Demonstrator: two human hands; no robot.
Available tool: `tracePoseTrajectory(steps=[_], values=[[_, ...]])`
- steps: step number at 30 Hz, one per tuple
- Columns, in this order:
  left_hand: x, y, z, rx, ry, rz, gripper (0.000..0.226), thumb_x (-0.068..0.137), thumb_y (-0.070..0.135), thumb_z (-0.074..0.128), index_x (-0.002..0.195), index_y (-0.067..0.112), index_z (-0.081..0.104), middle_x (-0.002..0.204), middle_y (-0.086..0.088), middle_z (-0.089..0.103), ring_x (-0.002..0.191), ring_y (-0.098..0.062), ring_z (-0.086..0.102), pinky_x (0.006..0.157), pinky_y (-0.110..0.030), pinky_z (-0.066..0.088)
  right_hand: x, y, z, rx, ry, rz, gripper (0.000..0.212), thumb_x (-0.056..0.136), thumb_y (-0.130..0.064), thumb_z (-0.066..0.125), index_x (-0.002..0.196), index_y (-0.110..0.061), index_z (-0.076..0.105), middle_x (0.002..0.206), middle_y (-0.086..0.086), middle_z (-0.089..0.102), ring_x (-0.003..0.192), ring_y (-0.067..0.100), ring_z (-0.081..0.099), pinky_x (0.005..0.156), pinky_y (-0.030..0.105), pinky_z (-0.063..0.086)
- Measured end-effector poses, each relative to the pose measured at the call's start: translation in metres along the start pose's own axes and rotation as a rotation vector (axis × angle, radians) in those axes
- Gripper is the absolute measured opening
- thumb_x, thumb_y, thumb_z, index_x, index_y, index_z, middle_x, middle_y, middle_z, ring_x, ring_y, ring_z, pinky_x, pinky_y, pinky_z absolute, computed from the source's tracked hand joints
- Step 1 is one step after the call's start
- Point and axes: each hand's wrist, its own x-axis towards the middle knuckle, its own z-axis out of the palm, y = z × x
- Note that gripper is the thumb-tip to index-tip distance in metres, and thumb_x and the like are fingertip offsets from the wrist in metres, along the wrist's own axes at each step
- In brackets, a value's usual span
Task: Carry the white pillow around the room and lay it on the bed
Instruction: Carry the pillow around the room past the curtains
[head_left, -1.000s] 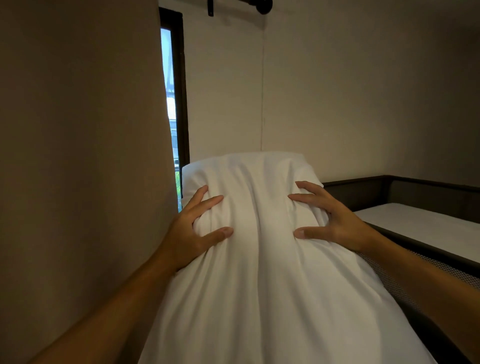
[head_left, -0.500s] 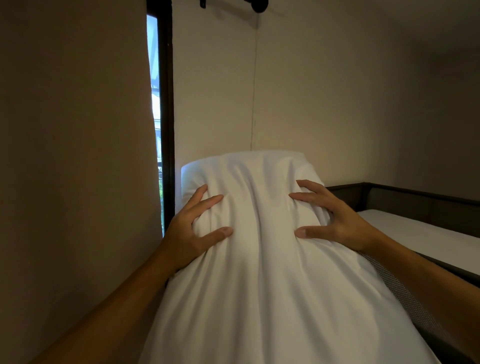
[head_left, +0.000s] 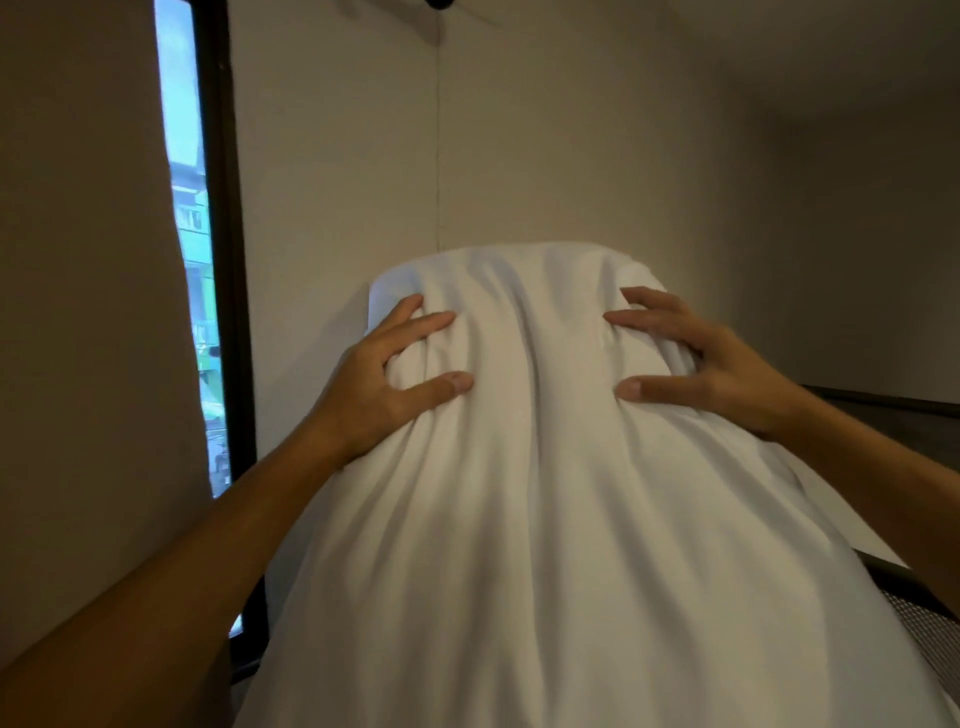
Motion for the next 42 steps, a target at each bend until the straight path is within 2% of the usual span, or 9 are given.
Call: tracePoseTrajectory(steps=[3,5,8,15,21,24,28,35,42], values=[[0.036,0.000,0.016,-0.031,-0.022,0.027,0.068,0.062,0.061,0.071,0.126,0.047,0.055,0.154,0.012,0.032,0.138,0.007,0.027,0.109,-0.021,0.026,0.010,0.015,-0.023,0.018,0.035,0.016,0.060,0.065,-0.042,0.077,0.122,-0.048,0.058,0.146,-0.026,0.035,0.125,-0.008,0.037,0.096,0.016,0.027],[0.058,0.002,0.030,-0.051,-0.039,0.037,0.067,0.062,0.061,0.072,0.126,0.048,0.055,0.154,0.013,0.032,0.137,0.007,0.028,0.108,-0.020,0.027,0.015,0.027,-0.038,0.017,0.050,0.033,0.059,0.064,-0.045,0.076,0.120,-0.051,0.058,0.145,-0.027,0.036,0.123,-0.010,0.038,0.097,0.019,0.028],[0.087,0.004,0.054,-0.098,-0.068,0.049,0.065,0.062,0.059,0.073,0.124,0.049,0.056,0.153,0.015,0.033,0.135,0.010,0.029,0.107,-0.019,0.026,0.020,0.047,-0.060,-0.015,0.099,0.057,0.061,0.062,-0.048,0.076,0.120,-0.051,0.059,0.146,-0.026,0.036,0.129,-0.001,0.038,0.102,0.027,0.029],[0.141,0.004,0.116,-0.214,-0.156,0.079,0.061,0.067,0.048,0.076,0.126,0.042,0.058,0.153,0.012,0.034,0.136,0.005,0.031,0.108,-0.022,0.027,0.017,0.083,-0.103,-0.075,0.170,0.122,0.063,0.063,-0.044,0.075,0.124,-0.042,0.059,0.148,-0.017,0.038,0.131,0.007,0.039,0.102,0.027,0.031],[0.191,-0.009,0.177,-0.329,-0.260,0.099,0.059,0.069,0.043,0.075,0.126,0.035,0.060,0.150,0.010,0.039,0.135,0.002,0.035,0.102,-0.014,0.028,0.012,0.119,-0.135,-0.143,0.201,0.229,0.060,0.061,-0.050,0.076,0.119,-0.049,0.061,0.145,-0.020,0.040,0.130,0.002,0.040,0.105,0.027,0.030],[0.218,-0.020,0.204,-0.363,-0.317,0.111,0.063,0.064,0.051,0.072,0.124,0.033,0.062,0.142,0.013,0.047,0.128,0.004,0.042,0.093,-0.004,0.031,0.014,0.138,-0.146,-0.150,0.218,0.300,0.058,0.062,-0.051,0.075,0.118,-0.048,0.062,0.144,-0.021,0.041,0.127,0.004,0.043,0.103,0.029,0.034],[0.256,-0.042,0.247,-0.427,-0.424,0.134,0.054,0.069,0.053,0.072,0.120,0.037,0.064,0.134,0.017,0.055,0.122,0.003,0.049,0.098,-0.020,0.036,0.020,0.161,-0.154,-0.137,0.300,0.407,0.059,0.061,-0.054,0.073,0.118,-0.044,0.063,0.142,-0.019,0.046,0.120,0.012,0.053,0.098,0.035,0.046],[0.314,-0.080,0.322,-0.547,-0.569,0.165,0.049,0.067,0.058,0.070,0.113,0.042,0.065,0.118,0.027,0.061,0.104,0.016,0.055,0.081,-0.011,0.041,0.040,0.205,-0.169,-0.113,0.393,0.596,0.050,0.067,-0.046,0.073,0.115,-0.040,0.066,0.137,-0.009,0.055,0.118,0.025,0.058,0.096,0.053,0.049],[0.356,-0.101,0.384,-0.619,-0.636,0.189,0.056,0.059,0.065,0.070,0.110,0.043,0.067,0.111,0.030,0.063,0.096,0.018,0.058,0.072,-0.006,0.045,0.055,0.245,-0.184,-0.158,0.440,0.698,0.060,0.060,-0.052,0.074,0.117,-0.036,0.066,0.136,-0.006,0.056,0.114,0.026,0.061,0.092,0.050,0.051]])
